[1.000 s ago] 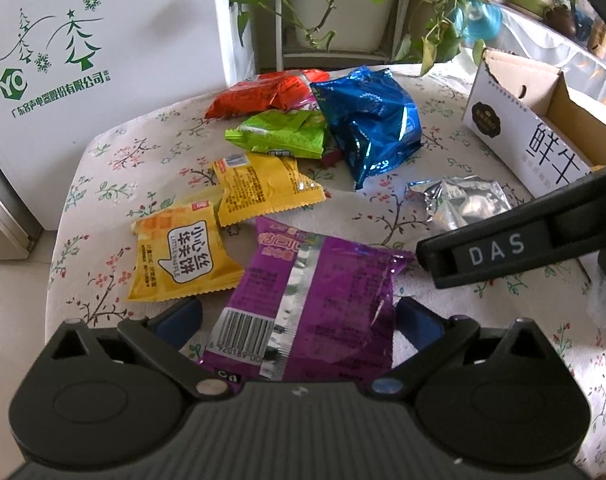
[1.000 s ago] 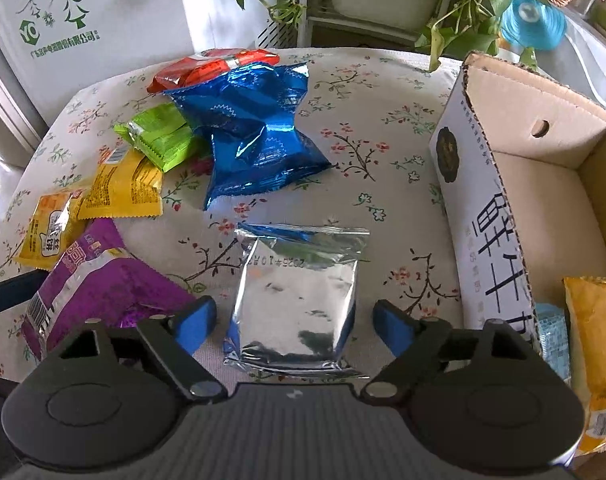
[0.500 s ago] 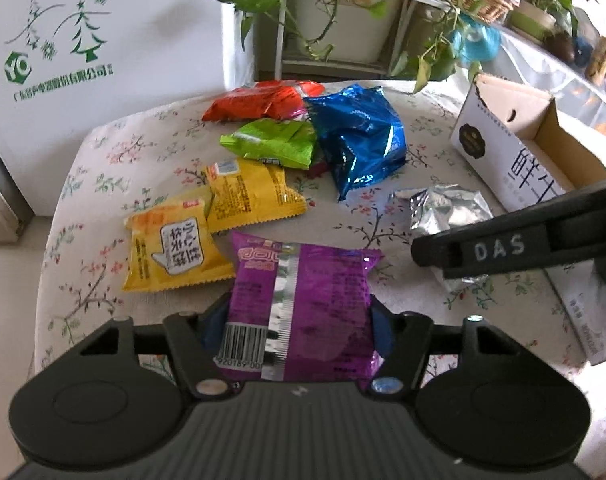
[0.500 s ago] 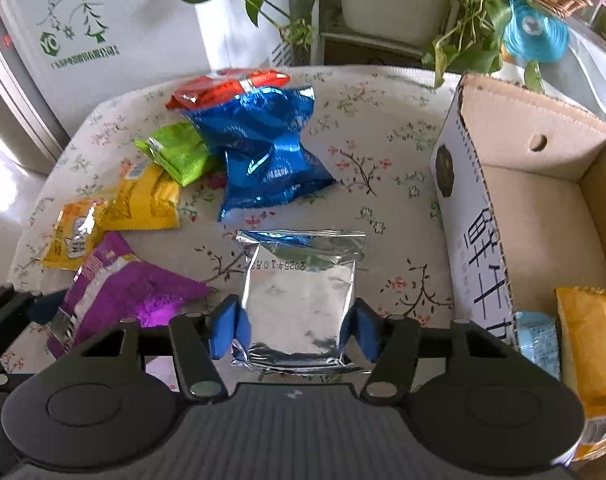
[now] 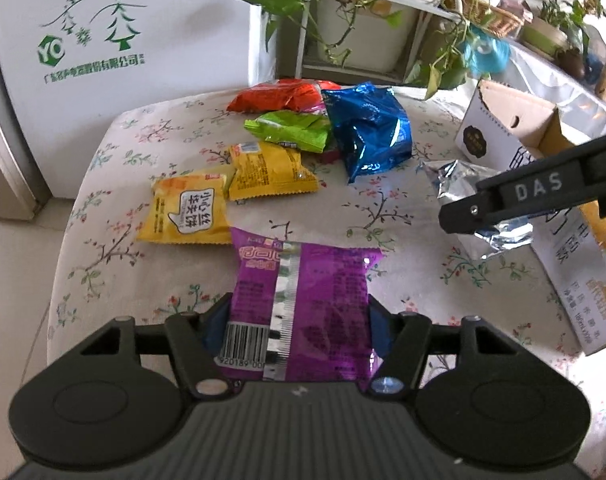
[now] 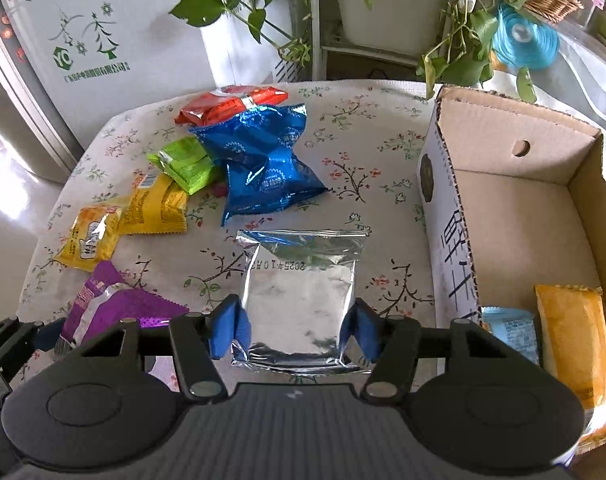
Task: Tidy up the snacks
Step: 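Lift purple bag in left tool while right tool carries silver packet over box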
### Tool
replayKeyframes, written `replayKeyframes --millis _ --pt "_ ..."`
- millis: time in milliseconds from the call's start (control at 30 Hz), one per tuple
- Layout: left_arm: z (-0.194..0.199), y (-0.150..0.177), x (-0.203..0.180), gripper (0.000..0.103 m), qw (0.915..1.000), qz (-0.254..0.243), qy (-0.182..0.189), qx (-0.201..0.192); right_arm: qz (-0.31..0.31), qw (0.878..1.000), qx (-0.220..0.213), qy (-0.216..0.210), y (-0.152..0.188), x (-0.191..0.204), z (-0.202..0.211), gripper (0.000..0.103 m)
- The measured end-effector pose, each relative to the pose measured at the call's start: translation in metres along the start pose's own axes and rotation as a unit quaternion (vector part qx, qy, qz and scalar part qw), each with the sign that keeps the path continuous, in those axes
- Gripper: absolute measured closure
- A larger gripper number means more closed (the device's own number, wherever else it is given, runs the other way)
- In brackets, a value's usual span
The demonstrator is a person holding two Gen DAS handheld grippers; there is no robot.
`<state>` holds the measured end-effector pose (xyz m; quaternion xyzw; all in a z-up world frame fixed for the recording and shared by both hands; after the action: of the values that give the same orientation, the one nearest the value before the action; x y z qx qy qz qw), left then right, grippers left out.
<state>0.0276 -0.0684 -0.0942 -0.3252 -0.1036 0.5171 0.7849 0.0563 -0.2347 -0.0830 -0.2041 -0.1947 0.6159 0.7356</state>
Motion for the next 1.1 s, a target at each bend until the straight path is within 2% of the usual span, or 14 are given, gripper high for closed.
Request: replayKeyframes --millis 433,700,1100 --pt "0.034 0.02 0.016 0.038 0.9961 0.088 -0.002 -0.011 -0.012 0.999 -0.04 -0.028 -0.011 -0.006 0.033 0.037" --pt "0.05 0.01 -0.002 0.038 0.9959 0.086 0.006 -0.027 -0.015 0.997 -0.07 -0.04 -0.02 -0.014 0.057 0.037" --pt "0.075 -0.045 -0.067 0.038 0.9946 0.048 0.055 -0.074 -0.059 0.986 -0.147 -0.049 -0.039 -0.064 0.119 0.037"
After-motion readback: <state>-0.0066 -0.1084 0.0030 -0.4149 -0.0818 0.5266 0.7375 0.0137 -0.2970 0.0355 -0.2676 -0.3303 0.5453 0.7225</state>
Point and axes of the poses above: each gripper's, at about its wrist camera, not at the fingertips, and z roughly against the way its jaws point, x to its left, y to its underside, the point moved 10 cm from there along -z, roughly the way its jaws point, and after that the axes turned 5 degrees about y, right-handed, at the moved point
